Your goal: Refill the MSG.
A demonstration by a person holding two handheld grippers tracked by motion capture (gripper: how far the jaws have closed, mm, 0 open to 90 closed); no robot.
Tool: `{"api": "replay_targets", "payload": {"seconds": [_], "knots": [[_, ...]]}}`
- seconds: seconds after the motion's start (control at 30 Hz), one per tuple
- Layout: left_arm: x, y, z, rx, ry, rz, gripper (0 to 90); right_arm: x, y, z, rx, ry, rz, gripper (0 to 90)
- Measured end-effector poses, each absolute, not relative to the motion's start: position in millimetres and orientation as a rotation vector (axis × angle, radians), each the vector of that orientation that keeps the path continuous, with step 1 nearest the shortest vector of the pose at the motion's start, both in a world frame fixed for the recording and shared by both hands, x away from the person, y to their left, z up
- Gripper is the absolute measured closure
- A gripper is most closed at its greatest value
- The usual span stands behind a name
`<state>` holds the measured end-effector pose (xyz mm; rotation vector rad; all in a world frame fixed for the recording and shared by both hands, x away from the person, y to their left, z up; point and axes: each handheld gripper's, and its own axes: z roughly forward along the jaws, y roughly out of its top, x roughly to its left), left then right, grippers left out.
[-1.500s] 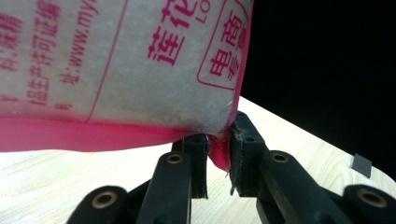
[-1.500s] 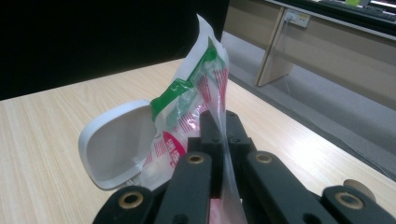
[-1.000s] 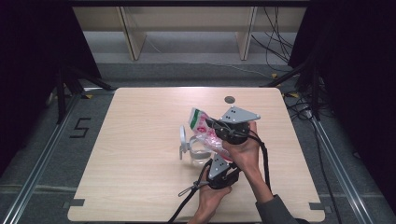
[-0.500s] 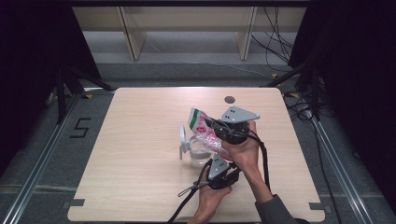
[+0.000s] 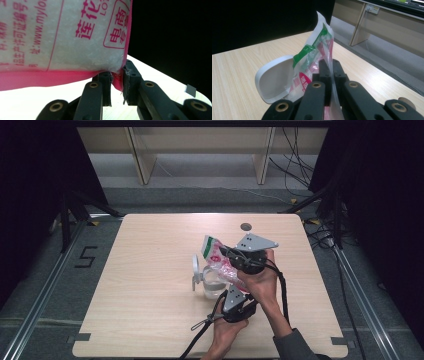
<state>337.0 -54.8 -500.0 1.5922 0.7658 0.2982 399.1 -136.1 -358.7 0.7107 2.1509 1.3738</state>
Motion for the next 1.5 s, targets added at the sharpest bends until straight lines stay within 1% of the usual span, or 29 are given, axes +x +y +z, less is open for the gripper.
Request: {"api": "replay_targets", "payload": {"seconds": [1.5], "knots": [[338.4, -53.3, -497.5, 1.581, 0.75, 0.289, 78.4, 396.1, -132.0, -357.6, 0.685, 2.17, 1.37, 89.8]]}}
